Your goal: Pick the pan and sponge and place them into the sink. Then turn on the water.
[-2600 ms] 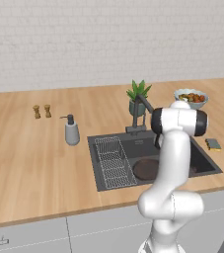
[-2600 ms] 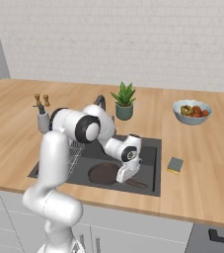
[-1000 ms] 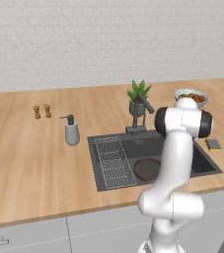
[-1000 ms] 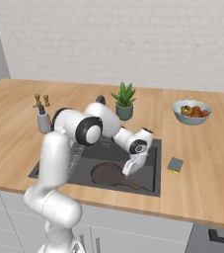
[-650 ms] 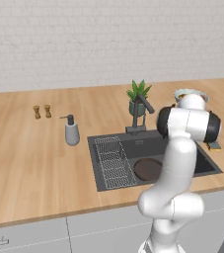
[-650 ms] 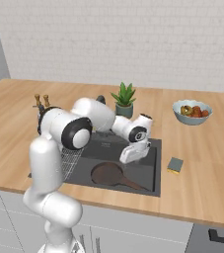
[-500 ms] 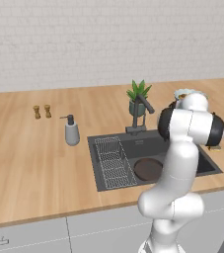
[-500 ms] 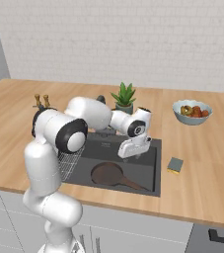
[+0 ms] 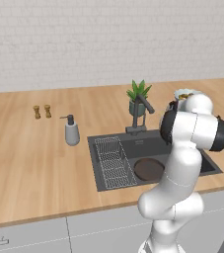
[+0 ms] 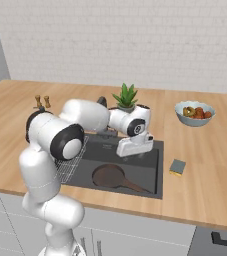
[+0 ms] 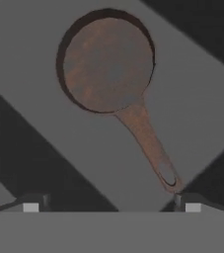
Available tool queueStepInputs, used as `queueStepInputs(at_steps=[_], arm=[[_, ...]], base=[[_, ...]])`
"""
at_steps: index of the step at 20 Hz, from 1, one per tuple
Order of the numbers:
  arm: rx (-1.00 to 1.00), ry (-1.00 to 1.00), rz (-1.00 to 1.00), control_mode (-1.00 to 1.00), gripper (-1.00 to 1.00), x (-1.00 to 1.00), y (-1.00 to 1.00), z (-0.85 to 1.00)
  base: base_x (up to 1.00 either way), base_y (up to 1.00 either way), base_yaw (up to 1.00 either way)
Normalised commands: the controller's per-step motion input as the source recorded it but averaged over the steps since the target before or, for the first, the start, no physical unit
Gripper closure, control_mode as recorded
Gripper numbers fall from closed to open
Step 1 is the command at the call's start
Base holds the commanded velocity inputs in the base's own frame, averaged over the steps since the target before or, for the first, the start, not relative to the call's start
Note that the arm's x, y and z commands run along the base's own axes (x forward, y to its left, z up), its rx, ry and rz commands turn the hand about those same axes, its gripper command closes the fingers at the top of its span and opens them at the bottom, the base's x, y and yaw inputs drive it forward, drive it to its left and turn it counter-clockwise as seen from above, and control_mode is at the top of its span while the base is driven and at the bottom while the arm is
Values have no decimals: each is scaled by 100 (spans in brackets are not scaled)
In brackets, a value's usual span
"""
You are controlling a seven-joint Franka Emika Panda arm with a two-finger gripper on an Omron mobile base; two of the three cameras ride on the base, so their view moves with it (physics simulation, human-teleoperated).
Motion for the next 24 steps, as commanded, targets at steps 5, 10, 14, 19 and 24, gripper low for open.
queueStepInputs(at_steps=[5, 10, 14, 19, 24], arm=[[-22, 0, -60, -100, -100, 16, -32, 9], [-32, -3, -74, -100, -100, 21, -7, 5], [-18, 0, -49, -100, -100, 33, -22, -1], [1, 0, -21, -100, -100, 0, -51, 0], [9, 0, -17, -100, -100, 0, -57, 0]], base=[[0, 0, 0], [0, 0, 0], [0, 0, 0], [0, 0, 0], [0, 0, 0]])
